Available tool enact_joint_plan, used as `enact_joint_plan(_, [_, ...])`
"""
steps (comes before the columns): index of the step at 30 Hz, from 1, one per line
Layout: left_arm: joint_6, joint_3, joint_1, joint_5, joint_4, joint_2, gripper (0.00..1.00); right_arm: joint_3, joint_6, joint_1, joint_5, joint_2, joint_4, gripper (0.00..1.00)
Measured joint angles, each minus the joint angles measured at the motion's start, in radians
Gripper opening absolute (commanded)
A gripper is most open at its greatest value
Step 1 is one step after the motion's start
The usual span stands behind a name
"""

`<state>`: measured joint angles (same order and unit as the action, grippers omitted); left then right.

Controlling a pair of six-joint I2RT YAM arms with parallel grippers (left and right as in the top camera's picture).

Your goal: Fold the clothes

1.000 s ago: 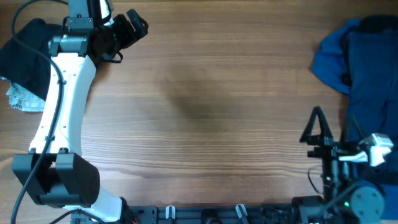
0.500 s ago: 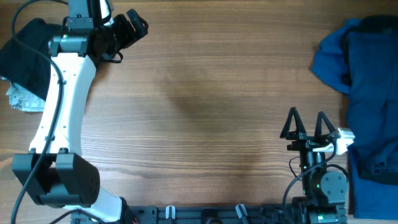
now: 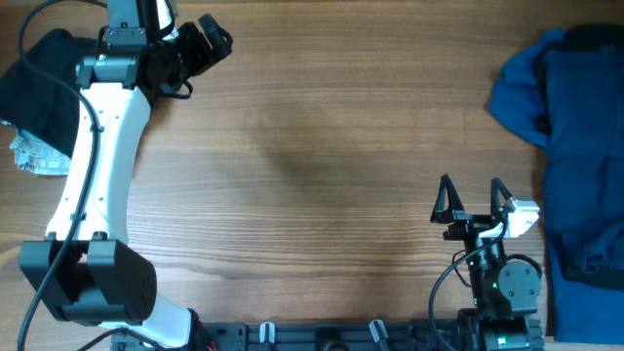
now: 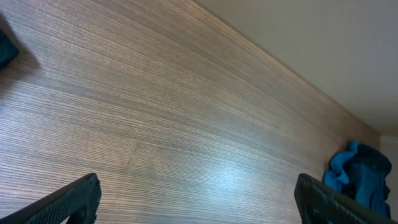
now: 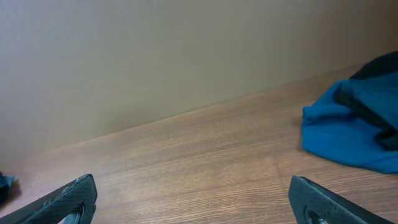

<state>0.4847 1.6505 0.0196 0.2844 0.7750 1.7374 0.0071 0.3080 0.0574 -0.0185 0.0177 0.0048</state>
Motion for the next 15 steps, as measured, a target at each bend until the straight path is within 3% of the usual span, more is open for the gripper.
enact_joint_plan(15, [0.0,0.0,0.0,0.0,0.007,0.0,1.0,0.0,0.0,0.0,0.0,0.0,0.0,1.0])
